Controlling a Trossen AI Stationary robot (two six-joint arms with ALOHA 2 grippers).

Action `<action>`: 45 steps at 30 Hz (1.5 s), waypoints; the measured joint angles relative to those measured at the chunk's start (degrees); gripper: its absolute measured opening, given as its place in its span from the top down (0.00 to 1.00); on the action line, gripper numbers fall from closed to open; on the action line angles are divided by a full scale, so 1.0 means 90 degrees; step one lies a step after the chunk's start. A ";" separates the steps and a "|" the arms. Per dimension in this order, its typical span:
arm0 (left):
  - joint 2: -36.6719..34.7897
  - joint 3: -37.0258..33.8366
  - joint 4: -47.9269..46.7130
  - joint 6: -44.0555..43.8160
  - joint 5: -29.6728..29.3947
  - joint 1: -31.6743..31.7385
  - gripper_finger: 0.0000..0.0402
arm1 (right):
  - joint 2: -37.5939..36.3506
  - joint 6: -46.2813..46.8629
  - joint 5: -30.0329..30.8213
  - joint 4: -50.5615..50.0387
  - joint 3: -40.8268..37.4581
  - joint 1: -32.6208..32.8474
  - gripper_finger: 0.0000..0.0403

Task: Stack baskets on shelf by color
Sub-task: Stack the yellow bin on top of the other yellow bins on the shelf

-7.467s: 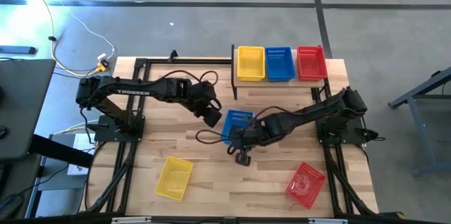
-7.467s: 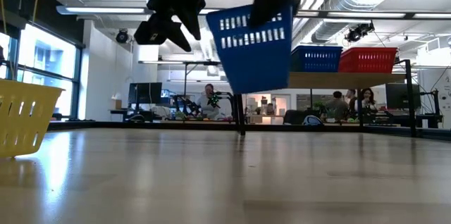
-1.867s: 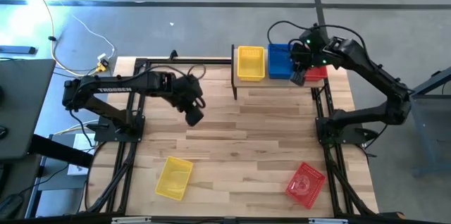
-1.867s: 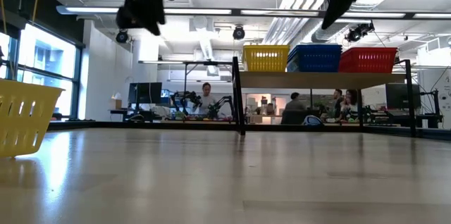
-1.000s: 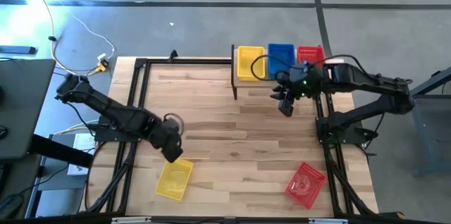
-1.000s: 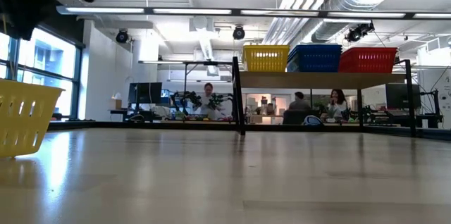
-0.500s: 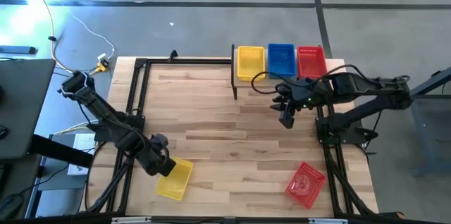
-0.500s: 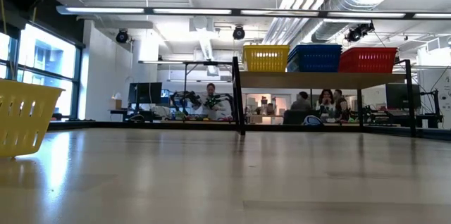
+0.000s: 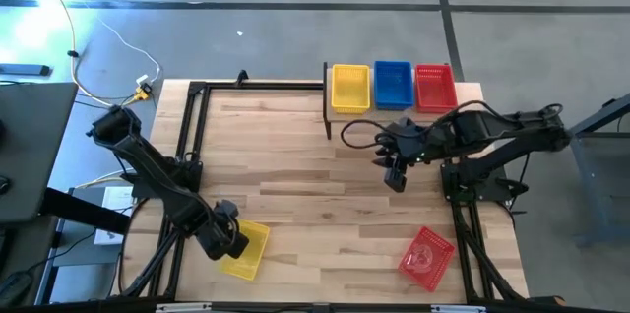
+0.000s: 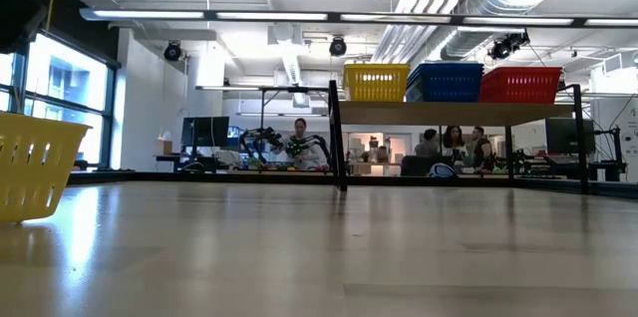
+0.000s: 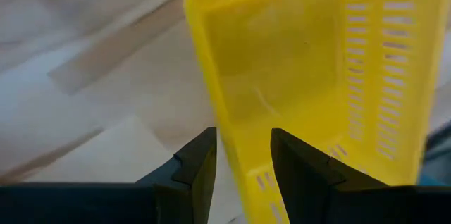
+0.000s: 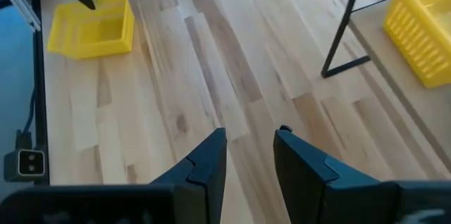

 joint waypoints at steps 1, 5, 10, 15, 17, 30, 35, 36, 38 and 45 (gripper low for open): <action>0.0073 -0.0009 -0.0003 -0.0082 0.0000 0.0000 0.69 | 0.0047 0.0000 -0.0022 0.0000 0.0000 0.0022 0.74; 0.0295 -0.0016 -0.0059 -0.0219 0.0067 0.0000 0.70 | 0.0226 -0.0007 -0.0043 -0.0017 0.0000 0.0128 0.74; 0.0331 -0.0016 0.0089 -0.0271 0.0065 0.0000 0.82 | 0.0343 -0.0003 -0.0054 -0.0068 0.0000 0.0270 0.74; 0.0329 -0.0014 0.0085 -0.0254 -0.0052 0.0000 0.98 | 0.0378 0.0142 -0.0062 -0.0174 0.0000 0.0441 0.74; 0.0329 -0.0014 0.0088 -0.0301 -0.0083 0.0031 0.98 | 0.0378 0.0158 -0.0060 -0.0209 0.0000 0.0512 0.74; -0.0606 -0.0009 0.0133 0.0218 -0.0745 0.0966 0.99 | 0.0378 0.0157 0.0040 -0.0420 0.0000 0.0775 0.74; -0.1200 -0.0007 0.0143 0.0848 -0.1029 0.1680 0.99 | 0.0373 0.0122 0.0424 -0.0753 0.0000 0.0761 0.74; -0.1301 -0.0006 0.0143 0.1002 -0.1065 0.1840 0.99 | 0.0368 0.0121 0.0470 -0.0810 0.0000 0.0750 0.74; -0.1490 -0.0006 0.0134 0.1297 -0.1141 0.2162 0.99 | 0.0357 0.0101 0.0549 -0.0929 0.0000 0.0702 0.74; -0.1798 0.0231 0.0143 0.2397 -0.1162 0.3424 1.00 | 0.0356 -0.0066 0.0644 -0.1487 0.0000 0.0338 0.74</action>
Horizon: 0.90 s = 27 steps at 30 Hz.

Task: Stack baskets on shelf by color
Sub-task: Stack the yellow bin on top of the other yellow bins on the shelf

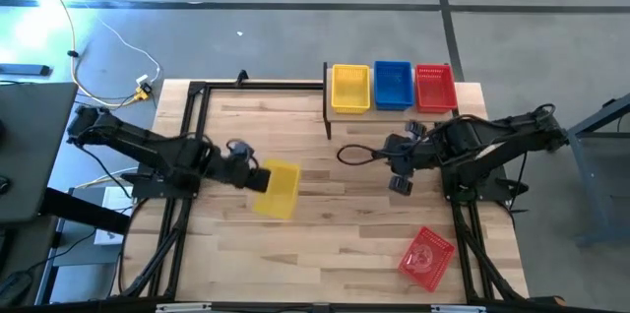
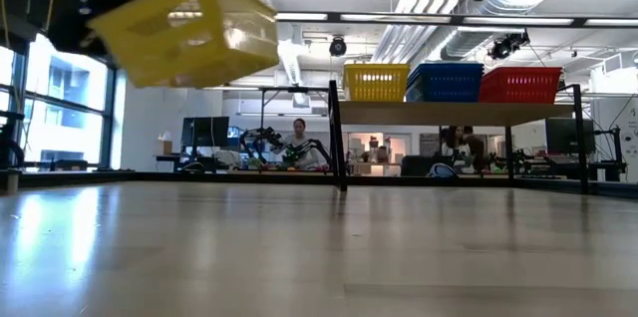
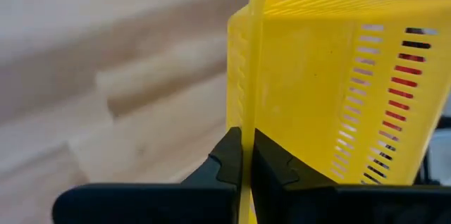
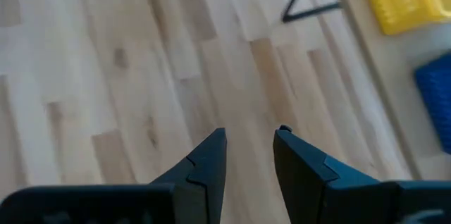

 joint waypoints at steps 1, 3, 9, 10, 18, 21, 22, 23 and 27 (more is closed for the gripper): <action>0.0001 0.0073 -0.0004 0.0190 0.0027 0.0197 1.00 | -0.0005 0.0000 0.0042 -0.0059 0.0000 -0.0063 0.74; 0.0002 0.0251 -0.0010 0.0614 0.0127 0.0624 1.00 | -0.0018 -0.0100 0.0136 -0.0124 0.0000 -0.0190 0.74; 0.0040 0.0814 -0.0014 0.1774 0.0586 0.2050 1.00 | -0.0053 -0.0474 0.0172 -0.0174 0.0000 -0.0587 0.74; 0.0039 0.0922 0.0000 0.1942 0.0673 0.2279 1.00 | -0.0064 -0.0504 0.0179 -0.0205 0.0000 -0.0654 0.74; 0.0040 0.1807 -0.0019 0.3054 0.1002 0.3733 1.00 | -0.0258 -0.0668 0.0362 -0.0216 0.0000 -0.1242 0.74; 0.0058 0.2158 0.0002 0.3345 0.1062 0.4146 1.00 | -0.0340 -0.0672 0.0679 -0.0197 0.0000 -0.1416 0.74; 0.0096 0.2272 0.0002 0.3441 0.1078 0.4255 1.00 | -0.0371 -0.0673 0.0800 -0.0179 0.0000 -0.1470 0.74; 0.0141 0.2383 -0.0001 0.3537 0.1105 0.4357 1.00 | -0.0403 -0.0676 0.0893 -0.0156 0.0000 -0.1528 0.74; 0.0375 0.2870 0.0008 0.3855 0.1145 0.4689 1.00 | -0.0477 -0.0949 0.1150 -0.0005 0.0000 -0.1768 0.74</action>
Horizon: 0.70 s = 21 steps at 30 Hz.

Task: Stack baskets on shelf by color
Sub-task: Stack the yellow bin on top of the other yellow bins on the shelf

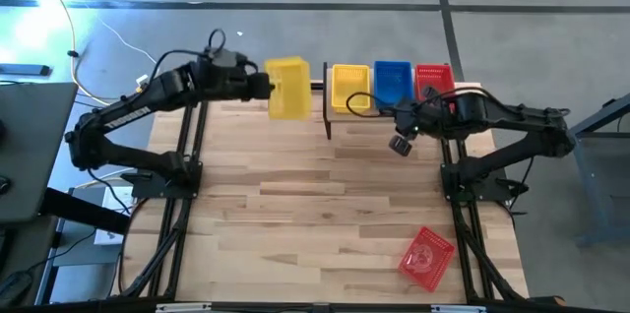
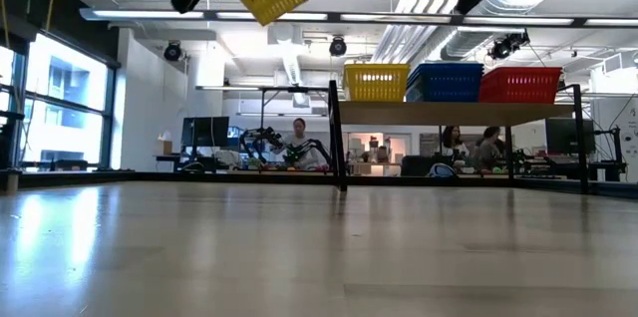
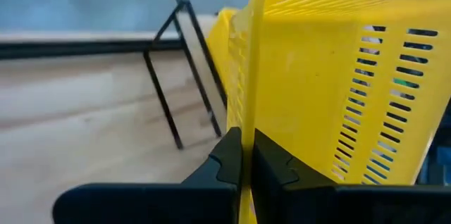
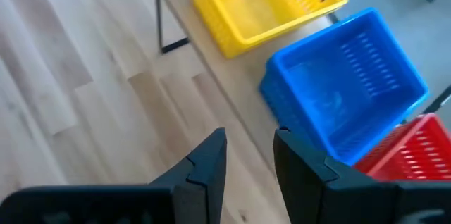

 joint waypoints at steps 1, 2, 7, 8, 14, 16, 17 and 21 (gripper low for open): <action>0.0087 0.0110 -0.0006 0.0054 0.0020 0.0060 1.00 | -0.0005 -0.0095 0.0027 0.0042 0.0000 -0.0060 0.74; 0.0198 0.0236 -0.0011 0.0128 0.0034 0.0125 1.00 | -0.0016 -0.0189 0.0057 0.0077 0.0000 -0.0123 0.74; 0.0818 0.0909 -0.0020 0.0371 0.0119 0.0372 1.00 | -0.0028 -0.0599 0.0111 0.0085 0.0000 -0.0431 0.74; 0.0964 0.1061 -0.0020 0.0424 0.0171 0.0433 1.00 | -0.0028 -0.0678 0.0113 0.0083 0.0000 -0.0492 0.74; 0.1832 0.2034 -0.0151 0.0489 0.0899 0.0786 1.00 | -0.0028 -0.0716 0.0125 0.0087 0.0000 -0.0854 0.74; 0.2098 0.2320 -0.0319 0.0488 0.1045 0.0871 1.00 | -0.0028 -0.0702 0.0152 0.0088 0.0000 -0.0967 0.74; 0.2232 0.2457 -0.0393 0.0487 0.1127 0.0897 1.00 | -0.0028 -0.0702 0.0186 0.0092 0.0000 -0.1014 0.74; 0.2733 0.2824 -0.0651 0.0318 0.1462 0.1043 1.00 | -0.0028 -0.0719 0.0447 0.0197 0.0000 -0.1203 0.74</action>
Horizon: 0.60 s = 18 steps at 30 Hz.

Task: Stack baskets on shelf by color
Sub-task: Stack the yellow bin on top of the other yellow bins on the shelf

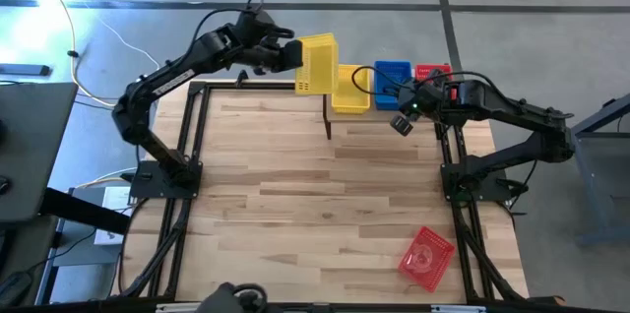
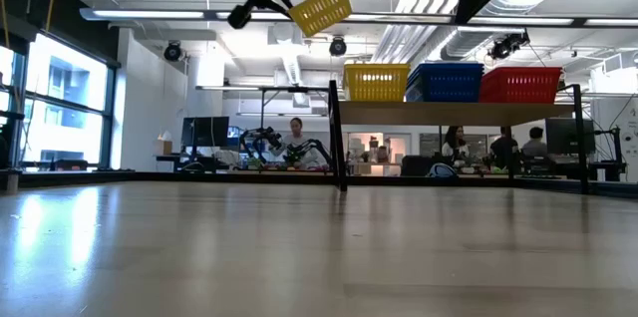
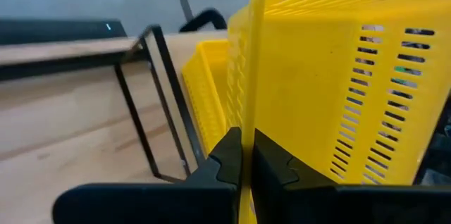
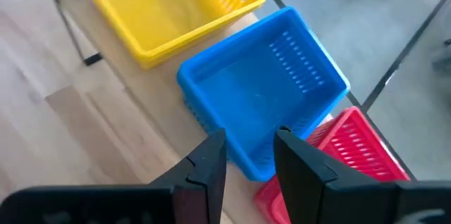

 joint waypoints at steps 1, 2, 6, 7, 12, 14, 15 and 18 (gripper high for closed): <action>0.0119 0.0073 -0.0003 -0.0061 0.0125 0.0028 1.00 | 0.0000 -0.0002 0.0024 0.0039 0.0000 -0.0050 0.74; 0.0228 0.0145 0.0004 -0.0133 0.0208 0.0038 1.00 | 0.0000 -0.0027 0.0031 0.0061 0.0000 -0.0112 0.74; 0.0660 0.0521 0.0007 -0.0236 0.0471 0.0065 0.99 | 0.0000 -0.0172 0.0030 0.0081 0.0001 -0.0290 0.74; 0.0762 0.0629 -0.0001 -0.0292 0.0512 0.0070 0.99 | 0.0000 -0.0170 0.0030 0.0081 0.0000 -0.0329 0.74; 0.1296 0.1315 0.0009 -0.0348 0.0632 0.0070 0.99 | 0.0000 -0.0169 0.0028 0.0081 0.0000 -0.0455 0.74; 0.1502 0.1552 0.0007 -0.0438 0.0782 0.0070 0.99 | 0.0000 -0.0166 0.0028 0.0081 0.0000 -0.0500 0.74; 0.1602 0.1658 0.0007 -0.0472 0.0834 0.0070 0.99 | 0.0000 -0.0145 0.0028 0.0082 0.0001 -0.0523 0.74; 0.1849 0.1893 -0.0005 -0.0507 0.0901 0.0027 0.99 | 0.0000 -0.0126 0.0028 0.0098 0.0000 -0.0582 0.74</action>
